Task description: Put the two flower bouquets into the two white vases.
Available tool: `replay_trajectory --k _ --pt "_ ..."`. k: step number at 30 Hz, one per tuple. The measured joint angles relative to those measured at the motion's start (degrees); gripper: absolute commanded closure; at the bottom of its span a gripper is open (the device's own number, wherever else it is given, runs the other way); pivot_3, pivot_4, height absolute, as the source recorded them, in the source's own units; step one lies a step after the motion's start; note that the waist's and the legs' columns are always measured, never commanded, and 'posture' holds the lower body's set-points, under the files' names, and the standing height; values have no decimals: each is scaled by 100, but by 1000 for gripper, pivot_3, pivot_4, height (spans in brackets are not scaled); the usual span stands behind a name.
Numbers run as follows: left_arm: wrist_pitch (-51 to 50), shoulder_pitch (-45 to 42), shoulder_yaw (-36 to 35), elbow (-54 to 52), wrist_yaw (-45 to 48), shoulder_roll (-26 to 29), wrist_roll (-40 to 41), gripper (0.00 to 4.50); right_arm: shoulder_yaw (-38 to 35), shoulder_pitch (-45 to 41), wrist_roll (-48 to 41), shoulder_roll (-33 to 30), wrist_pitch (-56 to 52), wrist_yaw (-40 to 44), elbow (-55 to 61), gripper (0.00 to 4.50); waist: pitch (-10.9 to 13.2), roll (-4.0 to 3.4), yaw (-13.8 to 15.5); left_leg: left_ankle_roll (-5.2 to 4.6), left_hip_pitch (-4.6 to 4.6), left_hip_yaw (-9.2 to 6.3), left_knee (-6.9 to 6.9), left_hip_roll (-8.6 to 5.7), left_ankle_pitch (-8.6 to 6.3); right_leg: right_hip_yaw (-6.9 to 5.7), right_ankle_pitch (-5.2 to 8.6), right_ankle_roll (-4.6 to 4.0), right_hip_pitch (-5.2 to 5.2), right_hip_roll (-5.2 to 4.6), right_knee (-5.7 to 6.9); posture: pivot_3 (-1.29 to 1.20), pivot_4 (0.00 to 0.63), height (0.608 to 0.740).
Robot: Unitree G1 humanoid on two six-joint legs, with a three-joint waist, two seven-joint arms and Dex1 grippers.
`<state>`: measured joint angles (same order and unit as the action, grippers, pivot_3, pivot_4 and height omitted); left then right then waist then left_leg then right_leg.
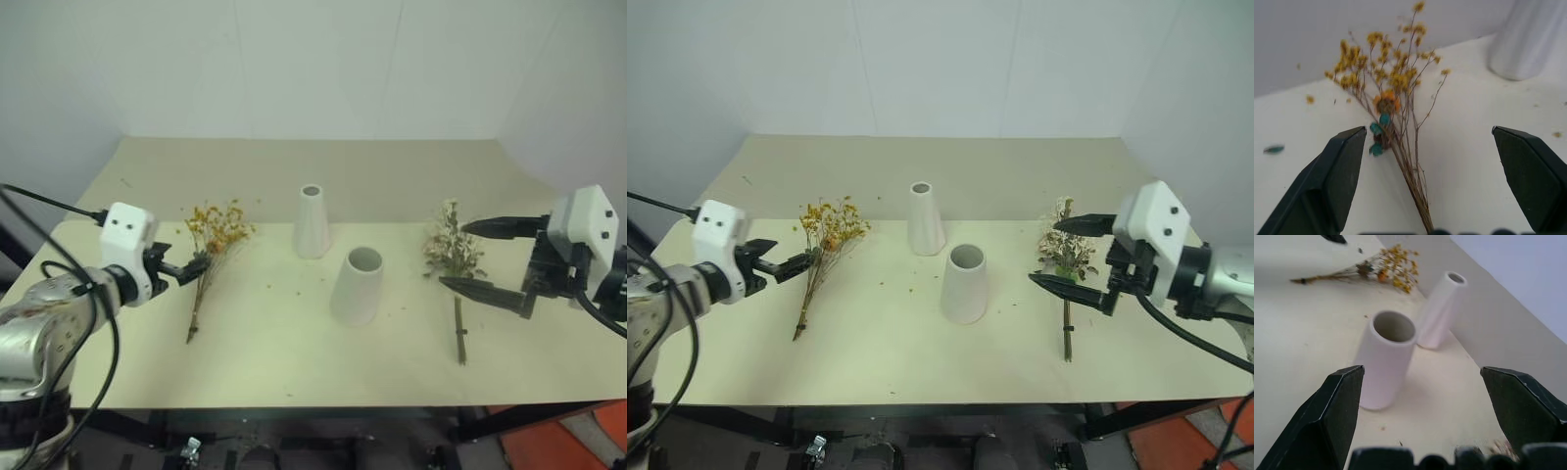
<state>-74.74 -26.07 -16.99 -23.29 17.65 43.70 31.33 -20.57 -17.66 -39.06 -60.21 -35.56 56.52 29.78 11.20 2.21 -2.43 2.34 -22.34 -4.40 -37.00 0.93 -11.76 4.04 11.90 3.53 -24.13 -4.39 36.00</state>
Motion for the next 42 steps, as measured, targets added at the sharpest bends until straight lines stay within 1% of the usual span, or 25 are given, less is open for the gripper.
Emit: replay_trajectory --k 2,4,8,15,19,21,24,30,34,37,40,41,42 --pt "-854 -470 116 33 -329 -177 -99 0 301 -218 -12 0 -7 37 -65 12 0 0 0 0 -3 0 1 -1 0 0 0 0 -3 0 -1 0 150 740" --pt "-1451 -851 244 120 -556 -277 -174 0 639 -471 10 1 -17 57 -158 12 0 0 -16 0 -4 -2 2 -4 0 1 0 0 -5 -1 -3 0 150 740" --pt "-1746 -1095 550 539 -797 -312 -200 0 1117 -1039 48 -1 -175 89 -347 12 0 -1 -36 0 -1 -2 7 -2 0 2 0 -2 -10 0 1 0 150 740" --pt "-1748 -1516 927 1356 -944 -320 -330 0 1739 -1937 57 114 -419 134 -501 12 0 0 -7 1 -9 -4 7 -5 0 0 -1 -3 -12 -3 -6 0 150 740" --pt "-1748 -1812 964 1800 -930 -550 -433 0 1826 -2141 86 165 -498 128 -564 12 0 0 14 1 -12 -5 7 -7 0 -2 -2 -5 -14 -4 -7 0 150 740" --pt "-1745 -1929 1001 2024 -926 -621 -505 0 1846 -2187 133 169 -515 109 -563 12 0 0 15 1 -12 -6 7 -8 0 -2 -2 -5 -13 -4 -6 0 150 740" --pt "-1673 -2193 1072 2630 -935 -807 -717 0 1911 -2199 191 182 -591 68 -564 12 0 0 14 1 -11 -6 7 -8 0 -2 -2 -4 -12 -4 -4 0 150 740" --pt "-1382 -2618 1240 3589 -917 -980 -1105 0 1939 -2178 245 183 -684 -23 -550 12 0 0 2 1 -15 -7 7 -9 0 -2 -6 -10 -16 -5 -5 0 150 740" --pt "-1258 -3010 1064 4301 -942 -1292 -1252 0 1923 -2137 243 181 -777 -84 -490 12 0 0 13 1 -16 -8 6 -10 0 -3 -4 -6 -15 -5 -5 0 150 740" --pt "-1228 -3203 1056 4532 -979 -1393 -1387 0 1906 -2064 275 173 -825 -169 -398 12 0 0 1 2 -19 -8 7 -10 0 -3 -5 -7 -16 -6 -7 0 150 740" --pt "-1162 -3222 1090 4689 -1010 -1437 -1523 0 1900 -1973 287 172 -858 -208 -390 12 0 0 -12 2 -18 -8 7 -11 0 -2 -7 -10 -18 -6 -3 0 150 740" --pt "-1162 -3222 1093 4738 -1001 -1440 -1552 384 1898 -1970 287 172 -860 -217 -383 0 0 0 -13 2 -18 -8 7 -10 0 -2 -5 -8 -20 -5 -2 0 150 740" --pt "-1161 -3223 1093 4772 -989 -1440 -1561 542 1883 -1967 286 172 -860 -222 -373 0 0 0 -10 2 -17 -8 7 -11 0 -2 -5 -7 -19 -5 -1 0 150 740"
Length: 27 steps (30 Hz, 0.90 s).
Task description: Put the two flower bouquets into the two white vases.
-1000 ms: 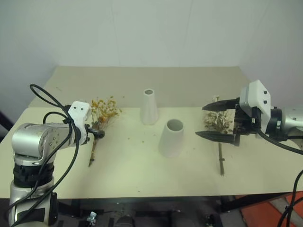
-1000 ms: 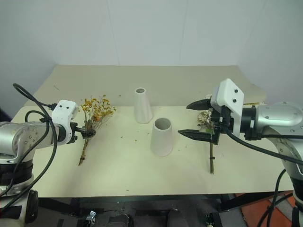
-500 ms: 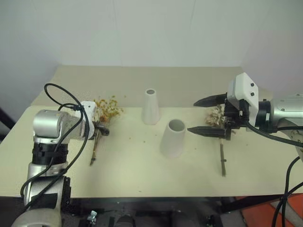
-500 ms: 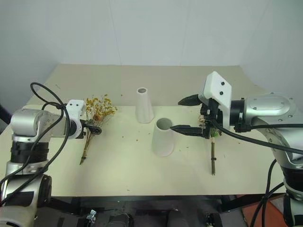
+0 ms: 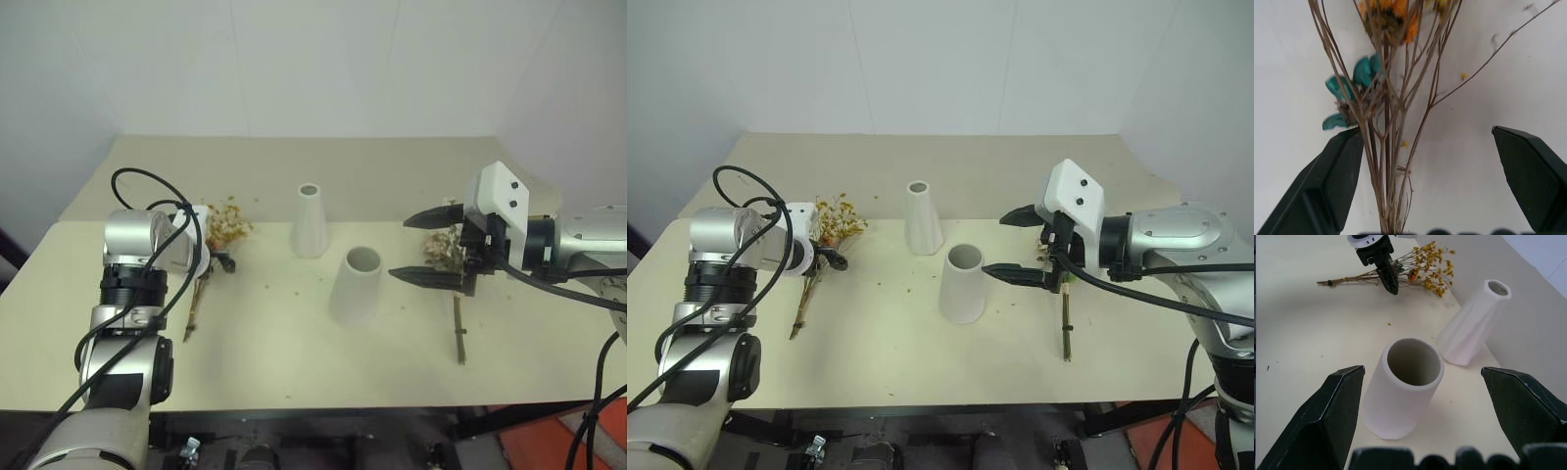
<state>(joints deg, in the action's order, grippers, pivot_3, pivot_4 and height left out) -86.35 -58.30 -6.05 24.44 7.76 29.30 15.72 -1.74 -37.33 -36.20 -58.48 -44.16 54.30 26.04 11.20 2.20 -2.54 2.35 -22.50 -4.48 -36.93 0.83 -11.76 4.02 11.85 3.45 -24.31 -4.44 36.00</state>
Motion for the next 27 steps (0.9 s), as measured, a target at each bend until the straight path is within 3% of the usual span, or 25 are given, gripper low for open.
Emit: replay_trajectory --k 12,19,23,27 --pt "287 5 -60 319 -58 -32 -296 4342 -104 19 21 0 0 -35 41 0 0 0 10 0 -2 0 0 0 0 -1 1 2 1 -1 -2 0 150 740" --pt "868 10 -270 -78 -342 -107 -526 4464 -104 25 65 2 0 -47 40 0 0 0 16 1 -5 0 -1 -1 0 -1 -2 -2 -1 -2 -3 0 150 740" --pt "2561 27 -1041 -523 -870 -702 -533 4464 -104 51 96 6 0 -76 41 0 0 1 65 3 -8 0 -2 0 1 -1 -31 -40 1 -3 -10 0 150 740" --pt "4307 27 -1133 -697 -885 -967 -511 4464 -167 143 166 15 6 -216 40 0 0 1 95 4 -11 2 -1 -1 2 0 -34 -40 0 -4 -18 0 150 740"
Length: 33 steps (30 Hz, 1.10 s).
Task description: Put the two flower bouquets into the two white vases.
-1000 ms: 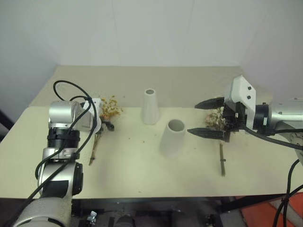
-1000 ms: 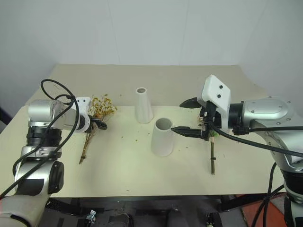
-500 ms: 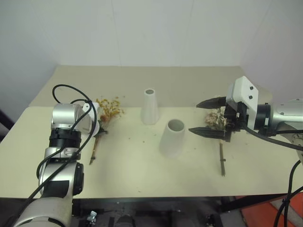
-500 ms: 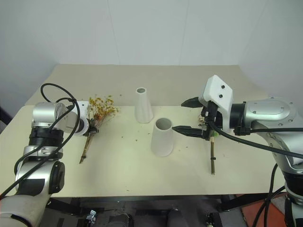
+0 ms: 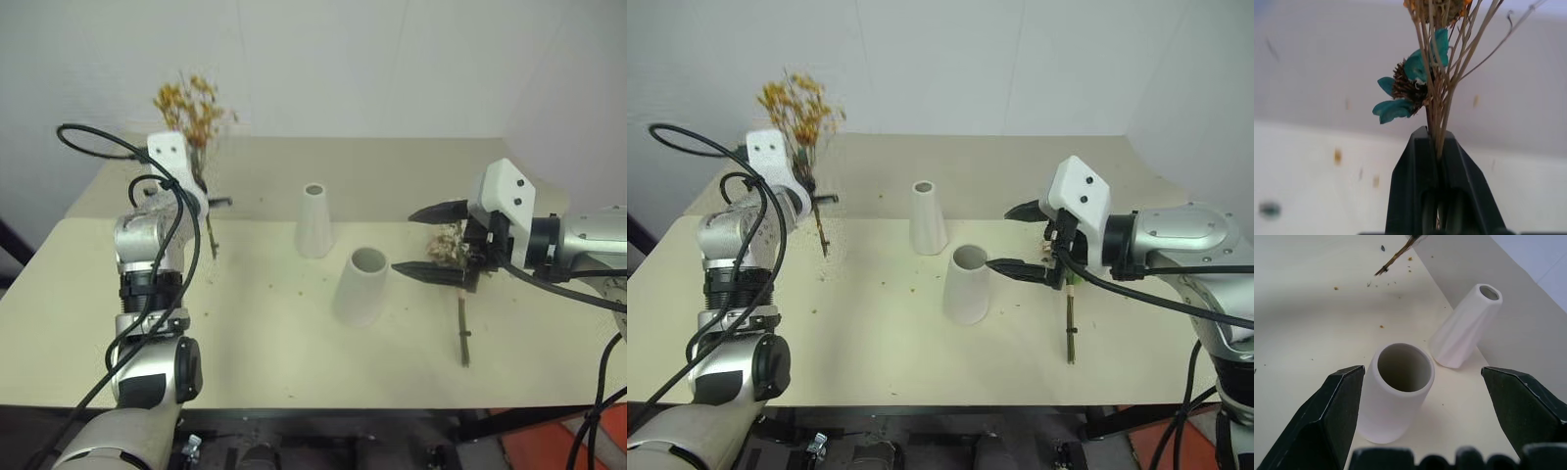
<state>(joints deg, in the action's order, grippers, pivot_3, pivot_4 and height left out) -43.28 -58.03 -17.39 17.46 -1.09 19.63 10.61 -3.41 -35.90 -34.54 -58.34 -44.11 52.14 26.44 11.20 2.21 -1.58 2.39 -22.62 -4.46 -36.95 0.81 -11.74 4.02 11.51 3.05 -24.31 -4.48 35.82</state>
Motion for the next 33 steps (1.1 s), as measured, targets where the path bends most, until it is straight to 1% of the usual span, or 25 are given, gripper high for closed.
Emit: replay_trajectory --k 3,6,9,10,13,16,19,24,28,33 --pt "1072 -6 -128 87 261 -157 143 4464 -44 117 61 8 11 -75 2 0 0 0 16 0 -1 0 -2 0 0 0 -1 2 0 0 0 0 150 740" --pt "2342 -74 -466 383 822 -401 620 4464 -215 284 68 6 25 -121 33 0 0 0 43 0 -1 0 -3 0 0 0 -1 2 2 1 -2 0 150 740" --pt "3417 -401 -869 1064 1528 -566 1203 4464 -327 479 72 9 24 -232 183 0 0 0 53 -1 -3 1 -4 0 0 -1 -1 4 1 2 -4 0 150 740" --pt "3874 -487 -931 1325 1952 -576 1363 4464 -401 570 73 11 22 -276 248 0 0 0 55 -1 -4 1 -4 -1 0 -1 -1 4 2 2 -5 0 150 740" --pt "4637 -680 -1015 1983 2788 -676 1686 4464 -532 708 67 13 3 -435 374 0 0 0 64 -1 -4 2 -6 -2 1 0 -2 7 4 1 -7 0 150 740" --pt "5065 -947 -1160 2754 3524 -758 2036 4464 -673 825 58 19 -34 -575 501 0 0 1 65 -1 -6 1 -8 -2 1 -1 -1 11 5 2 -8 0 150 740" --pt "5346 -1315 -1368 3431 4068 -788 2347 4464 -765 949 50 19 -103 -710 620 0 0 1 63 -2 -10 1 -8 -2 0 -1 -1 12 3 2 -12 0 150 740" --pt "5440 -1841 -1749 4312 4730 -762 2799 4464 -955 1135 44 18 -243 -903 795 0 0 1 31 -2 -10 -1 -7 -1 0 -1 1 18 3 3 -11 0 150 740" --pt "5301 -1995 -1737 4853 4938 -691 2773 4464 -1111 1346 11 21 -375 -1079 970 0 0 1 36 -2 -9 -1 -8 -2 1 -1 22 52 3 3 -9 0 150 740" --pt "5298 -2011 -1475 5080 5325 -721 2477 4464 -1189 1444 -34 46 -496 -1295 1122 0 0 1 36 -2 -10 -1 -7 -1 0 -1 22 53 2 3 -9 0 150 740"
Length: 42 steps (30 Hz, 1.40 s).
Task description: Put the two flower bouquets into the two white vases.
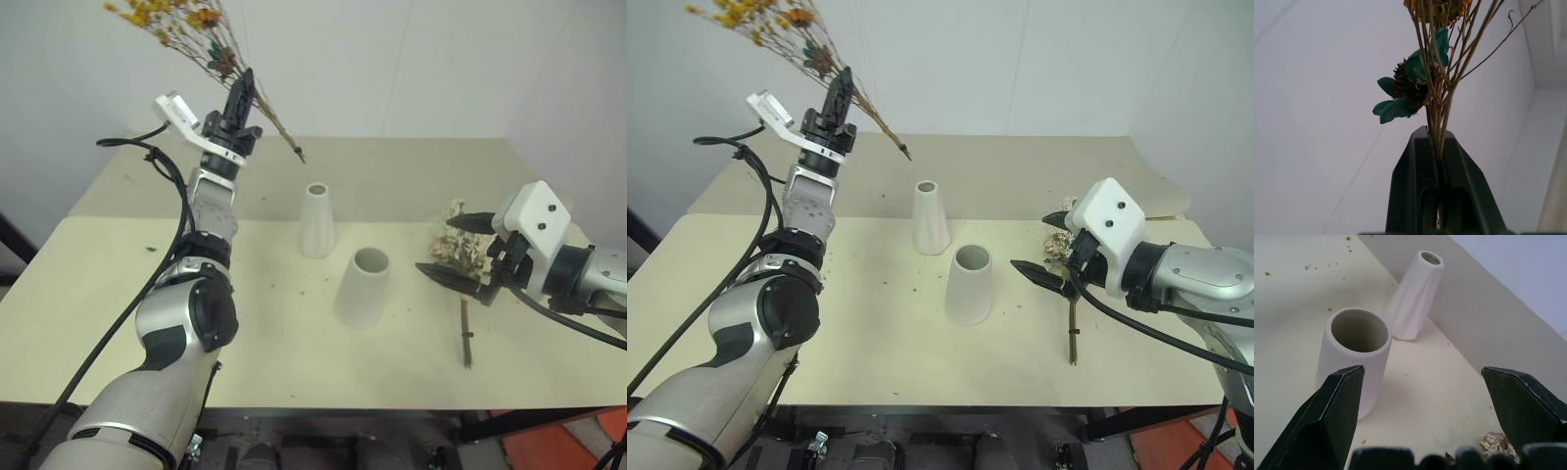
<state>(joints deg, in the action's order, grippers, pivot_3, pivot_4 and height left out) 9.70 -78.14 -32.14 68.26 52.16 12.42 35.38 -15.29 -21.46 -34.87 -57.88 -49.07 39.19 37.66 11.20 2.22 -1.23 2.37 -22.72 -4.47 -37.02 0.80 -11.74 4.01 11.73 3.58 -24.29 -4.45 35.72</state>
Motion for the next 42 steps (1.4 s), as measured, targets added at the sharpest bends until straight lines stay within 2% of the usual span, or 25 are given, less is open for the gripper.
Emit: replay_trajectory --k 27,34,42 --pt "313 -9 437 618 -155 -253 -1083 4464 124 -399 -134 202 -402 -729 122 0 0 0 16 0 -1 -1 0 0 0 0 1 1 -1 0 1 0 150 740" --pt "761 -8 779 627 -271 -334 -1556 4464 111 -399 -140 240 -407 -789 122 0 0 0 20 0 6 -1 0 0 0 0 1 1 4 0 2 0 150 740" --pt "744 -3 645 629 -371 -332 -1494 4464 74 -284 -147 255 -428 -835 125 0 0 0 21 0 5 -1 0 0 0 1 1 2 3 0 3 0 150 740"
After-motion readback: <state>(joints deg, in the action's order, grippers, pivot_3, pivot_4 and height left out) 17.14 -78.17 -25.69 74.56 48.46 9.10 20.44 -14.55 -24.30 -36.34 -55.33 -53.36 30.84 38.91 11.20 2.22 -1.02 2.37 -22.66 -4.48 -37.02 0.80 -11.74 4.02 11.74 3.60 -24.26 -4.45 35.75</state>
